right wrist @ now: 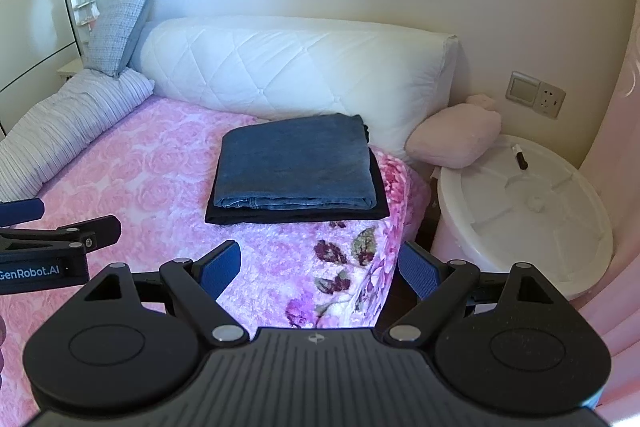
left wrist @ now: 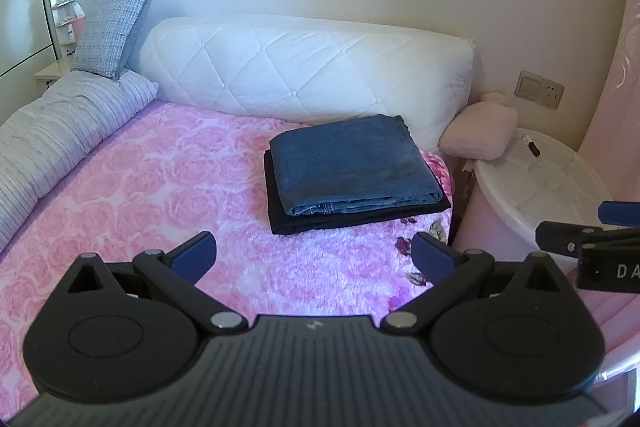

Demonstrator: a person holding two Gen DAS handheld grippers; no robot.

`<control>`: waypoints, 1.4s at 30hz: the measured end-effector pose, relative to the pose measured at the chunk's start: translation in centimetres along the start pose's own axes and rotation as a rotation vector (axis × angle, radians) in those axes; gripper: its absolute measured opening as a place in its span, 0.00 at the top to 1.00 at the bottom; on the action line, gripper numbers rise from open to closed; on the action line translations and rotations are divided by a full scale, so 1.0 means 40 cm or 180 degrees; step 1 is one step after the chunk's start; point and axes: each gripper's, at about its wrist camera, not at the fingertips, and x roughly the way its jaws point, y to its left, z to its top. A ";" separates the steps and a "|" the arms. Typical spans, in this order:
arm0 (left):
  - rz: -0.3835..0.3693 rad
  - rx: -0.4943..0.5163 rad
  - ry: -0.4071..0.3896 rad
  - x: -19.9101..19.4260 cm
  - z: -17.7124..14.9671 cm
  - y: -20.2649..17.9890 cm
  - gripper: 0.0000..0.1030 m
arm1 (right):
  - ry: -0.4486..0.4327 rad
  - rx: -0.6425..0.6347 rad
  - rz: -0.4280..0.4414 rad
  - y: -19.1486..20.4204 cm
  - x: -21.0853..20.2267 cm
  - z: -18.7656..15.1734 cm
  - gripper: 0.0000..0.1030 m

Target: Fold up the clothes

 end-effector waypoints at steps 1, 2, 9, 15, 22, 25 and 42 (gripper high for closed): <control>-0.0008 -0.0007 0.0005 -0.001 0.000 -0.002 0.01 | 0.0005 0.0000 -0.0002 -0.002 -0.002 -0.001 0.14; -0.0013 -0.0014 0.0011 -0.002 -0.001 -0.004 0.01 | 0.0008 -0.0001 -0.0004 -0.003 -0.004 -0.001 0.14; -0.0035 -0.0050 0.0049 -0.014 -0.004 -0.018 0.01 | -0.0012 0.0014 0.0006 -0.019 -0.029 0.000 0.14; -0.0057 -0.0066 0.0040 -0.035 -0.006 -0.032 0.01 | -0.0037 0.0017 -0.0003 -0.026 -0.047 0.001 0.14; -0.0046 -0.0129 0.0024 -0.070 -0.008 -0.028 0.01 | -0.0023 0.0029 0.0024 -0.025 -0.071 -0.009 0.14; -0.0034 -0.0123 -0.0009 -0.092 -0.013 -0.030 0.01 | -0.0048 0.0019 0.0033 -0.022 -0.089 -0.014 0.14; -0.0062 -0.0112 -0.0069 -0.218 -0.087 -0.041 0.01 | -0.0131 0.0013 0.0057 0.022 -0.230 -0.092 0.14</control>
